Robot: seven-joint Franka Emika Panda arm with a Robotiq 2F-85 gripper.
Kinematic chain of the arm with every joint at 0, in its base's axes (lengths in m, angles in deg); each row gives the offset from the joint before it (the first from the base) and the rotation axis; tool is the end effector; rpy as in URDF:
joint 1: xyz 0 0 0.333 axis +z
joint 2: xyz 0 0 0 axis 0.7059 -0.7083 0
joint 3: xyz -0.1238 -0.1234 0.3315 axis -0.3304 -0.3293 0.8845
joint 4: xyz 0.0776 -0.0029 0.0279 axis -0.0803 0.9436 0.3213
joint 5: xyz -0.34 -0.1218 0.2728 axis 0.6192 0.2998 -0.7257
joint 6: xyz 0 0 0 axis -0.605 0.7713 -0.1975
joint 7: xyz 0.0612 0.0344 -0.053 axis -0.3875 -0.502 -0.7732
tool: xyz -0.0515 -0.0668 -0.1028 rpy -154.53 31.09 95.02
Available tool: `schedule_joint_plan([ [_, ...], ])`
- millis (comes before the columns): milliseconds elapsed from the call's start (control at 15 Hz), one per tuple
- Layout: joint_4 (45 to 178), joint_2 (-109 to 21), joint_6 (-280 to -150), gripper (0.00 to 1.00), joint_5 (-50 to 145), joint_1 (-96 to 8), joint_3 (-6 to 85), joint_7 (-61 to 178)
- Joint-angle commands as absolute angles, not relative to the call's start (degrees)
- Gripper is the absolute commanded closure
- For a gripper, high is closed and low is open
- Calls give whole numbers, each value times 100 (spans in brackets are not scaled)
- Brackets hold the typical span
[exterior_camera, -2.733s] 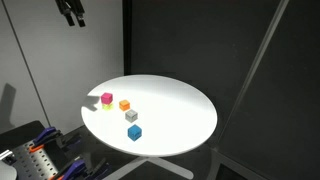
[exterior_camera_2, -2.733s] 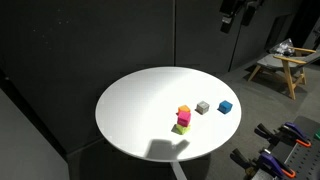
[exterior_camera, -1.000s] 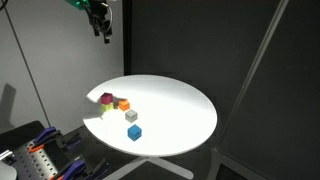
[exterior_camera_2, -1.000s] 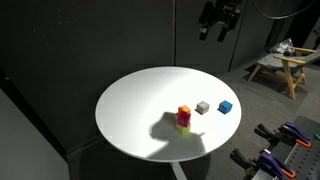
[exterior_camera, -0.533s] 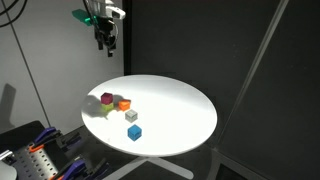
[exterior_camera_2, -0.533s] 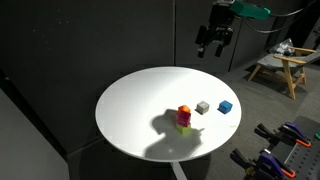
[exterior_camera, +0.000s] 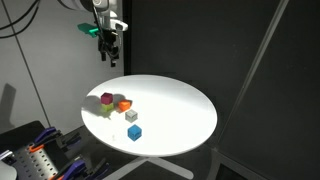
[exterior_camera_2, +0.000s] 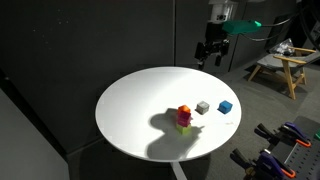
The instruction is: Put the pink block on the grey block and then put the yellow block on the pink bock
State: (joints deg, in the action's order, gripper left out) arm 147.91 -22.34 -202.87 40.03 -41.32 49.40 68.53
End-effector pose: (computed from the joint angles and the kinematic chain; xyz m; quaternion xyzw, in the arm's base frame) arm 0.5415 0.0957 0.4036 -0.9972 0.0690 0.0120 0.0261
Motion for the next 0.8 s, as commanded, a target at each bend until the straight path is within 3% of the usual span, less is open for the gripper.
schedule_joint_plan([
  [0, 14616, -2450, -20205, 0, 4286, -4102, 4960, 7097],
  [733, 14763, -2404, -20273, 0, 4186, -4079, 4920, 6934],
])
